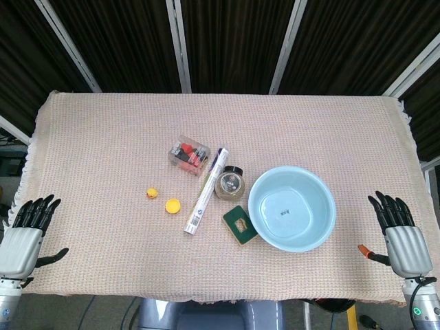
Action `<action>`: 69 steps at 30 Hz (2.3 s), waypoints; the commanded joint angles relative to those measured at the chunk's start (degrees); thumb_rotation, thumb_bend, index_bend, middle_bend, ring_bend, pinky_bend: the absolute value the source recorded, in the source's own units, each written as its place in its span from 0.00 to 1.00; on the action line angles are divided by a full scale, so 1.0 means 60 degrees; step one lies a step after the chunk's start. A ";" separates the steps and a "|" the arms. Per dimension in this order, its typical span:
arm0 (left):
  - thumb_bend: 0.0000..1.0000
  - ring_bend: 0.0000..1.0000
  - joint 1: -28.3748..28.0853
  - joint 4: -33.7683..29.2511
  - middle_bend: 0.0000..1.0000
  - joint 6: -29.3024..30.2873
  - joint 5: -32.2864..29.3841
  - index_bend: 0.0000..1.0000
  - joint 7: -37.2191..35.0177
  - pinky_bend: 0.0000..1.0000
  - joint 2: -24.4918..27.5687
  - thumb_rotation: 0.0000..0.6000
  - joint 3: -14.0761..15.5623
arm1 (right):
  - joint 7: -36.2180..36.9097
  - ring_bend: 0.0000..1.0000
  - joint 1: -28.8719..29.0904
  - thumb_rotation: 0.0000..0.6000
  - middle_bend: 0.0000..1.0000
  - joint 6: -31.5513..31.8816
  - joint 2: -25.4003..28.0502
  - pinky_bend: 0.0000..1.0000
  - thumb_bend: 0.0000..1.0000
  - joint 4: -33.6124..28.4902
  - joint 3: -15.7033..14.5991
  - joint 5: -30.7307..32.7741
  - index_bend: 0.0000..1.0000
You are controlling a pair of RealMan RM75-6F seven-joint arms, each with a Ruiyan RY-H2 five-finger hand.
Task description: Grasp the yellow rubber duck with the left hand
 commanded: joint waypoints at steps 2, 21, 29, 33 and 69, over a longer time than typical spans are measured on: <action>0.02 0.00 0.0000 -0.0007 0.00 0.0003 0.0008 0.00 0.0016 0.00 0.0001 1.00 0.0003 | 0.0014 0.00 -0.0013 1.00 0.00 0.0013 0.0016 0.03 0.05 -0.0004 -0.0004 0.0004 0.02; 0.02 0.00 -0.0025 -0.0030 0.00 -0.0096 -0.0073 0.00 0.0088 0.00 -0.0006 1.00 0.0004 | 0.0041 0.00 0.0001 1.00 0.00 -0.0058 0.0038 0.03 0.05 -0.0041 -0.0021 0.0025 0.02; 0.03 0.00 -0.0132 -0.0180 0.00 -0.0279 -0.0239 0.00 0.0270 0.00 0.0009 1.00 -0.0078 | 0.0129 0.00 -0.0011 1.00 0.00 -0.0085 0.0074 0.03 0.05 -0.0058 -0.0016 0.0087 0.02; 0.03 0.00 -0.0374 -0.0386 0.00 -0.0632 -0.0605 0.00 0.0362 0.00 0.0033 1.00 -0.0310 | 0.0117 0.00 -0.0004 1.00 0.00 -0.0101 0.0073 0.03 0.05 -0.0076 -0.0050 0.0034 0.02; 0.14 0.00 -0.6067 0.2027 0.00 -0.3526 -0.8792 0.36 0.6569 0.00 -0.4970 1.00 -0.2873 | 0.0706 0.00 0.0054 1.00 0.00 -0.0301 0.0219 0.03 0.05 -0.0202 -0.0017 0.0211 0.02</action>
